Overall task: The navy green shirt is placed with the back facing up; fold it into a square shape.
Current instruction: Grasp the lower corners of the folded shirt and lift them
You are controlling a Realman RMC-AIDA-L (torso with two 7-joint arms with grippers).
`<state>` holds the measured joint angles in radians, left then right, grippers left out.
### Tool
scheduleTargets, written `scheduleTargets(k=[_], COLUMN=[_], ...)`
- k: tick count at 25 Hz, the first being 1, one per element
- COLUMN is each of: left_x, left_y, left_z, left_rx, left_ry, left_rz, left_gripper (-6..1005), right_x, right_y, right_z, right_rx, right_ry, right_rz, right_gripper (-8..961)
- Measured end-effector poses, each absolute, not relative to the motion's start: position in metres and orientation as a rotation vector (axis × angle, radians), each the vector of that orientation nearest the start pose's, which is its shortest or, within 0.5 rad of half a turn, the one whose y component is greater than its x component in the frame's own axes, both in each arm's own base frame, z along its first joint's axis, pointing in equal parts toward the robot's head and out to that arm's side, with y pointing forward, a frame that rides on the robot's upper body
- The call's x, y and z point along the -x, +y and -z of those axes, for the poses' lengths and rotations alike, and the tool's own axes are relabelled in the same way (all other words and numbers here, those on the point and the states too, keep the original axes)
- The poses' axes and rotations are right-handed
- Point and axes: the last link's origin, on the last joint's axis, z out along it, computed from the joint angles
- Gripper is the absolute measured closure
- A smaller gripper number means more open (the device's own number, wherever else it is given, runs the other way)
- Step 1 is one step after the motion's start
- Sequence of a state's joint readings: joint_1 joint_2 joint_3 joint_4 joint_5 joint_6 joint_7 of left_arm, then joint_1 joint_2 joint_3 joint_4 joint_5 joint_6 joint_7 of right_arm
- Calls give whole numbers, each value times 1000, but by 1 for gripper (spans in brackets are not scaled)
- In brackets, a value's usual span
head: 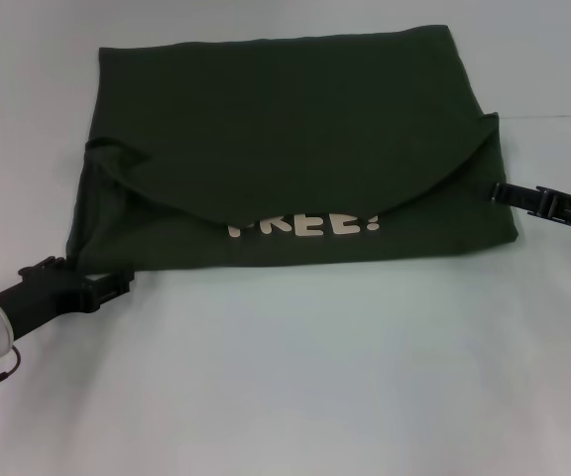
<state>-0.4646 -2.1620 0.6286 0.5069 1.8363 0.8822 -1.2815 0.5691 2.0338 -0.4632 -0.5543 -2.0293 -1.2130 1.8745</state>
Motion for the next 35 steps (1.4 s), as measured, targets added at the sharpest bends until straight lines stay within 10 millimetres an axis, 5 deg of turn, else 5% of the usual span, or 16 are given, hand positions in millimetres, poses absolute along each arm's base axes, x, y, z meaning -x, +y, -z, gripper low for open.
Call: scheduleTargets(k=[8, 18, 29, 35], left_x=[350, 349, 348, 341], left_y=[351, 355, 355, 351], left_z=[22, 21, 18, 17], left_rx=[2032, 2032, 2035, 2076], left_ry=[-1010, -1000, -994, -998], left_rz=[413, 402, 410, 477], left_gripper=[297, 739, 955, 959], right_x=[-314, -314, -323, -332], right_y=[374, 374, 377, 391], right_z=[-34, -34, -38, -48], right_rx=[2066, 2061, 2025, 1963], right_ry=[1400, 1404, 1418, 1469], right_rz=[-783, -790, -726, -573], right_gripper=[264, 264, 265, 266])
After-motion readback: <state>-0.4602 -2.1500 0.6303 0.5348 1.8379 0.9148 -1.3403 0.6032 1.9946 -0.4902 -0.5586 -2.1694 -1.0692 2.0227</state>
